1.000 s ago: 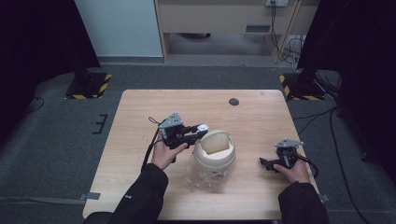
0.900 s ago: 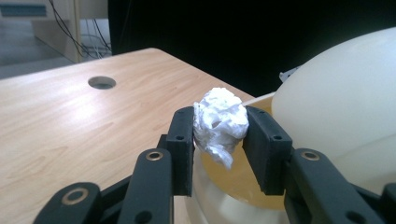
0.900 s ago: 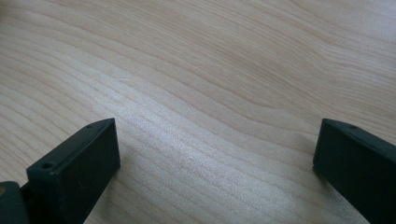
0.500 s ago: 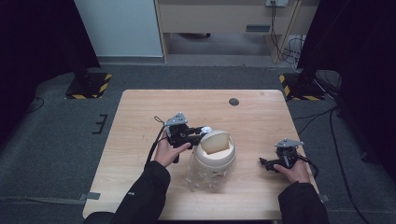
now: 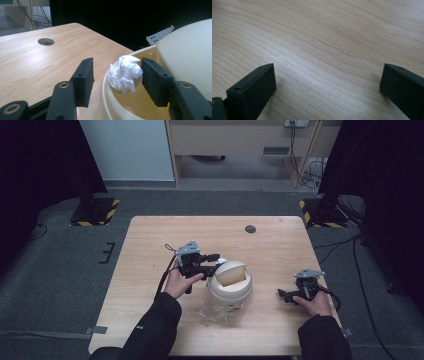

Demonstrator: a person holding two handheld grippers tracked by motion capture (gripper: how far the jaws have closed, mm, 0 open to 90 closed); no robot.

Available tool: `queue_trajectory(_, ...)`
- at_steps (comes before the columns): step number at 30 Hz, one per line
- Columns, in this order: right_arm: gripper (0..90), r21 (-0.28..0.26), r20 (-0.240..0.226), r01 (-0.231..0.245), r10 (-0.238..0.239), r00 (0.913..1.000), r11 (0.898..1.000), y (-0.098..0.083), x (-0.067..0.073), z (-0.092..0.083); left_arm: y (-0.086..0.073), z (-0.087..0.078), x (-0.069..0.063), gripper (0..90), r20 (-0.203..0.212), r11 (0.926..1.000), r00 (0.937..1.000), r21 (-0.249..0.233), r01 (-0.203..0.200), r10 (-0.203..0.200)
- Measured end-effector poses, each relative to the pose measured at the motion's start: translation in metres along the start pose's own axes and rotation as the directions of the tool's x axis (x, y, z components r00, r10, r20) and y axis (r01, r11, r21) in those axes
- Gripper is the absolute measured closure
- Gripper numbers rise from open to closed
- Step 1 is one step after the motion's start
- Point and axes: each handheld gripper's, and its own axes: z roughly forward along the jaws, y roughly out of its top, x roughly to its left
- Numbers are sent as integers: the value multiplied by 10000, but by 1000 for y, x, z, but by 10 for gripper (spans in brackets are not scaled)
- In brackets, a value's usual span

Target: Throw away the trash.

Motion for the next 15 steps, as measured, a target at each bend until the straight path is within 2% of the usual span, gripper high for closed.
queue_trajectory(6,7,-1,-1,-4,4,10000,10000,0,0,0,2,-5,2,406,-88,9997,10000,-251,44,-46)
queue_trajectory(15,7,-2,-1,0,0,10000,10000,0,0,0,4,-9,5,370,22,9980,9997,-585,232,-231)
